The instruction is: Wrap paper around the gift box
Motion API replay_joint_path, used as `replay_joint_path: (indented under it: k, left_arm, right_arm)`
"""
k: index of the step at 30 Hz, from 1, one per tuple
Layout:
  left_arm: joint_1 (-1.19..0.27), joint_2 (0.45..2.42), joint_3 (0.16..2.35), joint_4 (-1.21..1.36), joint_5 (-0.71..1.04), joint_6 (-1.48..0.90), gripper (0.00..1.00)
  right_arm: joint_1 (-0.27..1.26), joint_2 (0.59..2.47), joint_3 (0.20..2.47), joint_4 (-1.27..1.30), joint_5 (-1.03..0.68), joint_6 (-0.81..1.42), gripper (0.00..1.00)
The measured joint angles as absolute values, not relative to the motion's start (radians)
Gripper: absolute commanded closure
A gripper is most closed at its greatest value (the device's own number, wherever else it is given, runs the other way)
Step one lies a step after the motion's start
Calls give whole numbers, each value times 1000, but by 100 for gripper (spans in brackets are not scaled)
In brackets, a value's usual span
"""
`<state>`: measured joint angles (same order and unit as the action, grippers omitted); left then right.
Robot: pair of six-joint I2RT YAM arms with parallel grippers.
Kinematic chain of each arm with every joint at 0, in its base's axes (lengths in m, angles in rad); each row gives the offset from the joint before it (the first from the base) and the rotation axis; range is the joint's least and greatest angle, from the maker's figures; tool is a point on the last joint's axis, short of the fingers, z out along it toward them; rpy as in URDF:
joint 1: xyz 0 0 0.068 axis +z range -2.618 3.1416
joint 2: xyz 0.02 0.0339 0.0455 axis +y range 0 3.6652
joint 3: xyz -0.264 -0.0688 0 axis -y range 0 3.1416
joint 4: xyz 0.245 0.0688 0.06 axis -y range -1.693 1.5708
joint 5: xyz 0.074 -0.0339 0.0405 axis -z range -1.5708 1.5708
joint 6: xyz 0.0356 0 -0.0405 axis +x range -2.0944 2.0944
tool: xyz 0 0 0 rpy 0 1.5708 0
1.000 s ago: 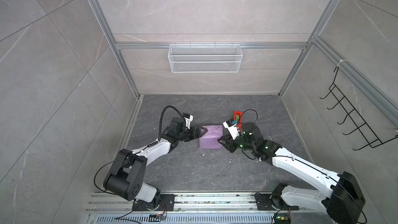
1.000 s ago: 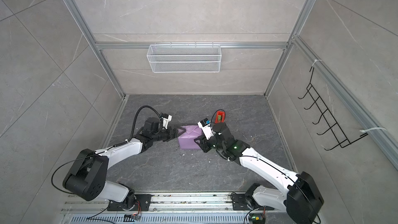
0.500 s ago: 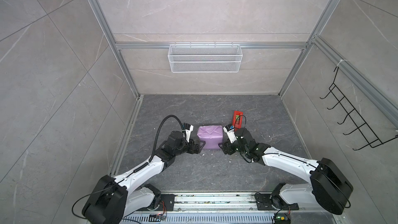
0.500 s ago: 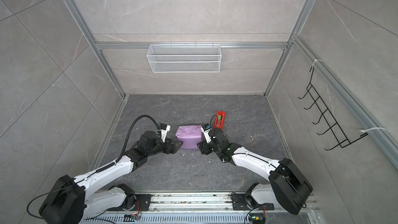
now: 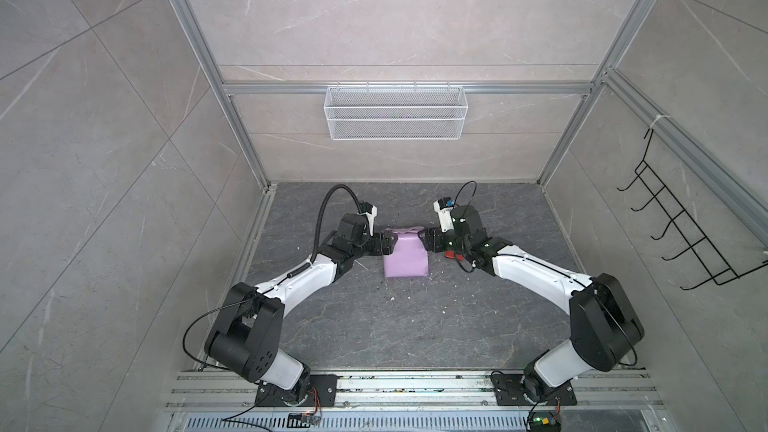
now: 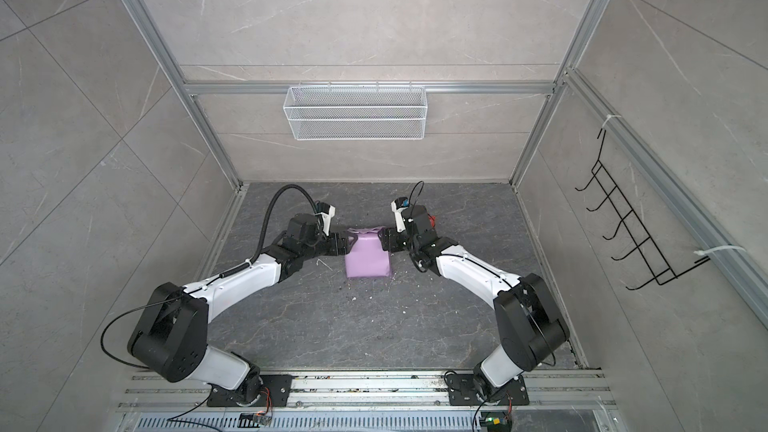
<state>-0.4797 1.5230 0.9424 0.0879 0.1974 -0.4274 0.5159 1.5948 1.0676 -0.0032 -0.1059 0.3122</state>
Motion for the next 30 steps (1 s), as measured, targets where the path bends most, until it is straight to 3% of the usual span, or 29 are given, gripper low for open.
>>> replay_joint_path:
  k: [10,16,18,22,30]
  left_arm:
    - [-357,1384,783,118,296,-556,9]
    - [-323,1119,683,89,125,-463,6]
    - [-309,1044,655,89,39,-421,1]
    - [-270,961,604,88,-135,-347,0]
    - [-202,1045,479,191,-363,-183,0]
  right_arm:
    - [496,1517,960,-12,-106,354,20]
    - [470,1244,825,-75,133,294,1]
    - [460,1179,804,-80,226,269,1]
    - [434,1108,743,-67,416,219,1]
    - [340,1198,579,77,607,156,0]
